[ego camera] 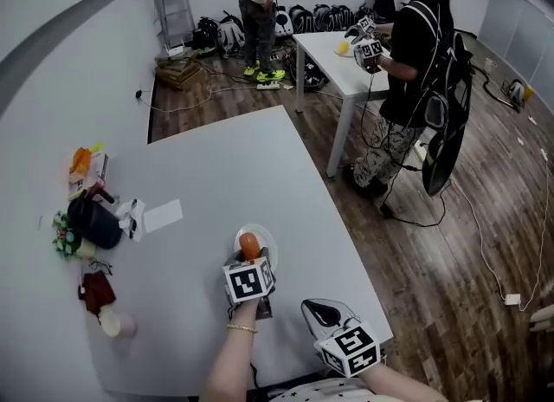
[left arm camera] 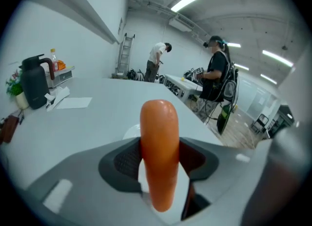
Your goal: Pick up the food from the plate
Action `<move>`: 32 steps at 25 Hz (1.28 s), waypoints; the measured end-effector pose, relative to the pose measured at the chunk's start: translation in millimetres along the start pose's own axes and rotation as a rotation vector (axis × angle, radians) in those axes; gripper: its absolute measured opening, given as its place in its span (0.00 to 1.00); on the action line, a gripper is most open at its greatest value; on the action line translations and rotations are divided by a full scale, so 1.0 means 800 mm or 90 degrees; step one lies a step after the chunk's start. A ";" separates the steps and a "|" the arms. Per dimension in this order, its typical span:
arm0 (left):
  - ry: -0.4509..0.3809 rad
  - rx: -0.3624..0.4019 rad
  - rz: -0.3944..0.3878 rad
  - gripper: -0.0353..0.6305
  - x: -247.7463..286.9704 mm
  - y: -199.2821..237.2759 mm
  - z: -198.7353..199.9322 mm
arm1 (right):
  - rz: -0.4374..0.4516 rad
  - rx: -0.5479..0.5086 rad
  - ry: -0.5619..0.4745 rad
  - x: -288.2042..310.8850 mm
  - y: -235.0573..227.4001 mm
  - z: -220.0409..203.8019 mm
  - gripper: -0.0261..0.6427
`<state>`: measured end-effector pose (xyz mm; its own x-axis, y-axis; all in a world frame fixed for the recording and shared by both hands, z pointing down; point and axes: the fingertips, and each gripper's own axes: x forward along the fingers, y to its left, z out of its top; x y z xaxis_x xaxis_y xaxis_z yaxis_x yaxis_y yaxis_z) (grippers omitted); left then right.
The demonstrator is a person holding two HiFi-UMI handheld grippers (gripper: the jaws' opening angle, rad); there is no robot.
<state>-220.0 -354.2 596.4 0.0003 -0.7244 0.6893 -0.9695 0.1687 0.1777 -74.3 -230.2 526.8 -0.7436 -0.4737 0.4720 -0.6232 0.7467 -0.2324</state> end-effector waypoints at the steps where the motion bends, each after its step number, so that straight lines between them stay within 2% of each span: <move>1: -0.019 -0.006 -0.009 0.38 -0.020 -0.006 -0.002 | 0.001 -0.005 -0.005 -0.001 0.000 0.003 0.04; 5: -0.080 -0.055 -0.047 0.38 -0.102 -0.034 -0.020 | 0.005 -0.019 -0.024 -0.008 0.001 0.013 0.04; 10: -0.148 -0.075 -0.072 0.38 -0.195 -0.061 -0.046 | 0.018 -0.036 -0.044 -0.018 0.015 0.015 0.04; 15: -0.167 -0.074 -0.091 0.38 -0.251 -0.082 -0.076 | 0.031 -0.052 -0.056 -0.028 0.029 0.013 0.04; 25: -0.193 -0.065 -0.079 0.38 -0.268 -0.075 -0.073 | 0.025 -0.097 -0.063 -0.030 0.043 0.022 0.04; 32: -0.204 -0.060 -0.079 0.38 -0.268 -0.075 -0.063 | 0.030 -0.096 -0.068 -0.031 0.046 0.027 0.04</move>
<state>-149.4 -175.4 473.0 0.0251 -0.9135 0.4061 -0.9402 0.1164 0.3200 -84.0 -201.3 488.2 -0.7971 -0.4778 0.3692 -0.5503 0.8265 -0.1186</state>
